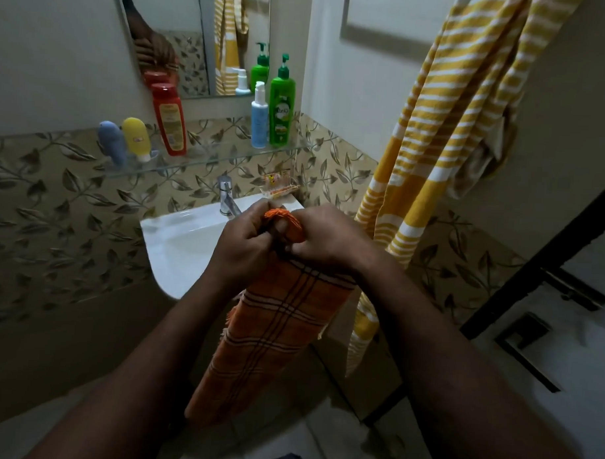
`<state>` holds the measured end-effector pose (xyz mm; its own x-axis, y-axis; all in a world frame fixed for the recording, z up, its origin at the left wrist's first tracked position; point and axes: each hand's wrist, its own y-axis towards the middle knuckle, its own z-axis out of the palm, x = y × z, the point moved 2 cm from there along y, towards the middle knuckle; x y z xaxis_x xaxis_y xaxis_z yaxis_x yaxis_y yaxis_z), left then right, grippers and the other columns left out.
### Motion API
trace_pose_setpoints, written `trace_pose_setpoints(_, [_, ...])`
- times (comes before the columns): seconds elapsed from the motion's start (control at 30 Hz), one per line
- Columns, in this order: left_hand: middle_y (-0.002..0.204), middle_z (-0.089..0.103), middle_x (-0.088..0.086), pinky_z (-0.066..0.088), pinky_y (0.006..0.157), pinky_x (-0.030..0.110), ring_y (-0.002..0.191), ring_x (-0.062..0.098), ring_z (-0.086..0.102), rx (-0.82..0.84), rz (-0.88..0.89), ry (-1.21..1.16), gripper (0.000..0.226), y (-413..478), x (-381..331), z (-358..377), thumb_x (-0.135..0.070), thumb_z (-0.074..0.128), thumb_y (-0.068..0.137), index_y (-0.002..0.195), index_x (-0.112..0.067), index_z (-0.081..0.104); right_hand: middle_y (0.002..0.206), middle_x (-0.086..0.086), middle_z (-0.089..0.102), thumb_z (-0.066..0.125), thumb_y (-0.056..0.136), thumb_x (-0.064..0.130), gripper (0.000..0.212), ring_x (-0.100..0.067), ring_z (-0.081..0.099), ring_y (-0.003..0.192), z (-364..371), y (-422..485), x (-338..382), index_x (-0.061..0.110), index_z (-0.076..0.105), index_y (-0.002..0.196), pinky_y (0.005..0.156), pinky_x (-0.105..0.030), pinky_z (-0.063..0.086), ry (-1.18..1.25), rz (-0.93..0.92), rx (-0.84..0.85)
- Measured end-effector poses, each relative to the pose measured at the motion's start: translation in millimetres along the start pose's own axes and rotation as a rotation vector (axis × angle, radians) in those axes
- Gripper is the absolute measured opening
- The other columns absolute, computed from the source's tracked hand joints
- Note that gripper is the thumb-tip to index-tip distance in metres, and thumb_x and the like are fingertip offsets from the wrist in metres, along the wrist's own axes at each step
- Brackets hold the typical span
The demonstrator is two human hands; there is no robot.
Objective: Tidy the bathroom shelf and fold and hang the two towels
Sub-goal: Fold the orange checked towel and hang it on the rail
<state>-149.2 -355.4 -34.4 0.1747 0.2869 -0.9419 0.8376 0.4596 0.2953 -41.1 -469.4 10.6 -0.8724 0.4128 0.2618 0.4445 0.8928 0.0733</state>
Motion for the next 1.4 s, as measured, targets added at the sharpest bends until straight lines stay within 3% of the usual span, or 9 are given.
trace_pose_setpoints(0.17, [0.08, 0.068, 0.001, 0.055, 0.073, 0.052, 0.076, 0.021, 0.065, -0.222, -0.056, -0.054, 0.006, 5, 5, -34, -0.031, 0.067, 0.095, 0.09, -0.027, 0.067, 0.081, 0.003, 0.066, 0.059, 0.098, 0.057, 0.031, -0.018, 0.062, 0.075, -1, -17, -36, 0.029, 0.065, 0.085, 0.063, -0.037, 0.053, -0.061, 0.038, -0.078])
trace_pose_setpoints(0.3, [0.085, 0.067, 0.007, 0.056, 0.075, 0.047, 0.078, 0.022, 0.066, -0.232, -0.063, -0.128, 0.011, 8, 9, -38, -0.016, 0.062, 0.103, 0.1, -0.006, 0.064, 0.077, 0.005, 0.064, 0.057, 0.097, 0.061, 0.036, -0.018, 0.061, 0.073, -1, -18, -46, 0.029, 0.058, 0.081, 0.061, -0.038, 0.051, -0.029, 0.07, -0.187])
trace_pose_setpoints(0.5, [0.083, 0.071, 0.0, 0.059, 0.066, 0.03, 0.077, 0.014, 0.071, -0.205, -0.05, -0.185, 0.009, 15, 7, -48, -0.012, 0.057, 0.106, 0.102, -0.01, 0.065, 0.057, 0.004, 0.055, 0.067, 0.087, 0.066, 0.053, -0.008, 0.048, 0.054, 0, -19, -50, 0.023, 0.052, 0.06, 0.052, -0.036, 0.041, 0.267, 0.089, -0.455])
trace_pose_setpoints(0.63, [0.086, 0.075, 0.0, 0.06, 0.07, 0.035, 0.082, 0.018, 0.074, -0.192, -0.072, -0.286, 0.013, 26, 0, -50, -0.015, 0.057, 0.106, 0.101, -0.016, 0.069, 0.081, -0.008, 0.07, 0.079, 0.076, 0.067, 0.055, -0.033, 0.067, 0.076, 0, -22, -45, 0.014, 0.067, 0.083, 0.068, -0.049, 0.061, 0.858, 0.133, -0.496])
trace_pose_setpoints(0.7, [0.085, 0.076, 0.001, 0.06, 0.067, 0.033, 0.081, 0.018, 0.074, -0.155, -0.065, -0.326, 0.012, 35, -9, -50, -0.016, 0.058, 0.106, 0.102, -0.014, 0.068, 0.104, -0.002, 0.076, 0.085, 0.077, 0.051, 0.05, -0.027, 0.074, 0.098, 12, -25, -42, 0.016, 0.068, 0.108, 0.087, -0.047, 0.063, 1.172, 0.133, -0.369])
trace_pose_setpoints(0.8, [0.086, 0.075, 0.003, 0.061, 0.063, 0.032, 0.08, 0.019, 0.074, -0.093, -0.034, -0.356, 0.01, 49, -21, -48, -0.015, 0.059, 0.105, 0.104, -0.013, 0.068, 0.115, -0.001, 0.079, 0.085, 0.085, 0.028, 0.037, -0.017, 0.075, 0.108, 25, -25, -37, 0.02, 0.072, 0.119, 0.103, -0.05, 0.057, 1.197, 0.248, -0.398])
trace_pose_setpoints(1.13, [0.104, 0.077, 0.015, 0.064, 0.072, 0.041, 0.093, 0.031, 0.076, 0.059, -0.105, -0.401, 0.048, 102, -9, -52, -0.037, 0.071, 0.086, 0.117, -0.002, 0.066, 0.109, -0.022, 0.077, 0.067, 0.098, 0.031, 0.031, -0.041, 0.074, 0.104, -21, 34, -38, 0.002, 0.076, 0.108, 0.09, -0.058, 0.061, 1.328, 0.247, -0.642])
trace_pose_setpoints(1.27, [0.091, 0.079, 0.013, 0.063, 0.071, 0.041, 0.08, 0.024, 0.075, -0.106, 0.002, -0.239, 0.021, 147, -8, -42, -0.031, 0.077, 0.089, 0.095, -0.011, 0.075, 0.101, -0.017, 0.079, 0.059, 0.104, 0.038, 0.035, -0.036, 0.076, 0.094, -46, 67, -58, 0.006, 0.073, 0.103, 0.083, -0.05, 0.064, 1.354, 0.25, -0.65])
trace_pose_setpoints(1.4, [0.067, 0.066, 0.005, 0.045, 0.057, 0.033, 0.059, 0.014, 0.057, -0.355, 0.273, 0.174, 0.054, 202, -15, -32, -0.065, 0.057, 0.09, 0.074, -0.014, 0.067, 0.097, -0.012, 0.079, 0.05, 0.107, 0.04, 0.038, -0.029, 0.076, 0.091, -81, 102, -82, 0.008, 0.071, 0.101, 0.08, -0.044, 0.064, 1.304, 0.162, -0.685])
